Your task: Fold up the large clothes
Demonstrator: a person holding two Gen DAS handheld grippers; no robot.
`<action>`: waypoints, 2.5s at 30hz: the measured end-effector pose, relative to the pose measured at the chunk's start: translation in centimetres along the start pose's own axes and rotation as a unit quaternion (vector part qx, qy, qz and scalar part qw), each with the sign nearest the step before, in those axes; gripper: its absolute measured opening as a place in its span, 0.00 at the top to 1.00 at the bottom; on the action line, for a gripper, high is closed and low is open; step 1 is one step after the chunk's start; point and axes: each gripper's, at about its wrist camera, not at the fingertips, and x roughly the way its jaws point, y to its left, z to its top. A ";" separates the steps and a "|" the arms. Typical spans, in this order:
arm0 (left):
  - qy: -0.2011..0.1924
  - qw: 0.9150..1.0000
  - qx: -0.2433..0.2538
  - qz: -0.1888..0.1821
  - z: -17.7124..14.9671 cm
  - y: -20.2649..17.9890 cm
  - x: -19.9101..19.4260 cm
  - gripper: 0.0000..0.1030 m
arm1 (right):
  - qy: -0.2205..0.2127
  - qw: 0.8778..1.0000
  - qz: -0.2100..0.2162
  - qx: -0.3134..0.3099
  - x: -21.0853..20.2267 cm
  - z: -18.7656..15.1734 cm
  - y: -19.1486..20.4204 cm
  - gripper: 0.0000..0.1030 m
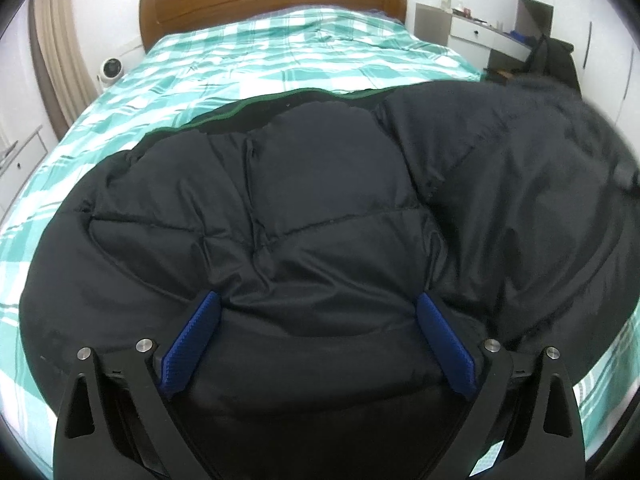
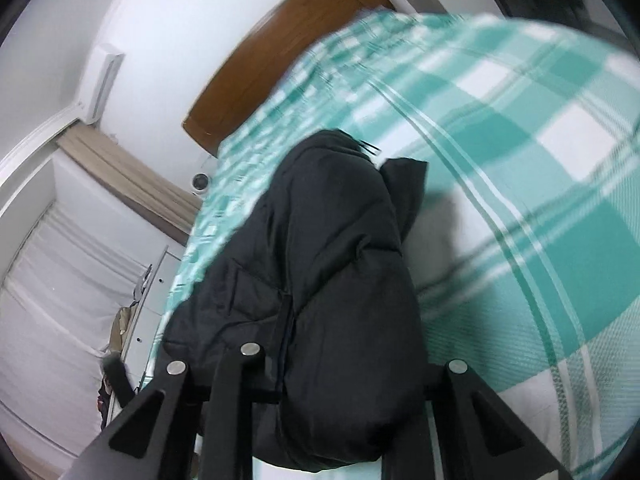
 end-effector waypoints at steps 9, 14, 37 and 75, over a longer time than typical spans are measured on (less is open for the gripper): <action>-0.008 0.991 -0.078 -0.113 3.3 8.3 -7.7 0.09 | -0.024 0.980 0.020 -0.197 -0.5 -1.0 16.1 0.79; -0.027 0.962 -0.120 -0.242 7.8 14.1 -12.0 0.06 | -0.005 0.944 0.029 -0.330 3.0 -6.5 24.3 0.79; 0.065 0.988 0.067 -0.123 15.5 8.6 -8.4 0.63 | 0.020 0.880 0.095 -0.465 2.1 -13.3 28.9 0.41; 0.110 0.959 -0.222 -0.139 2.8 27.9 2.7 0.47 | 0.187 0.895 0.063 -0.399 19.8 -19.2 35.5 0.76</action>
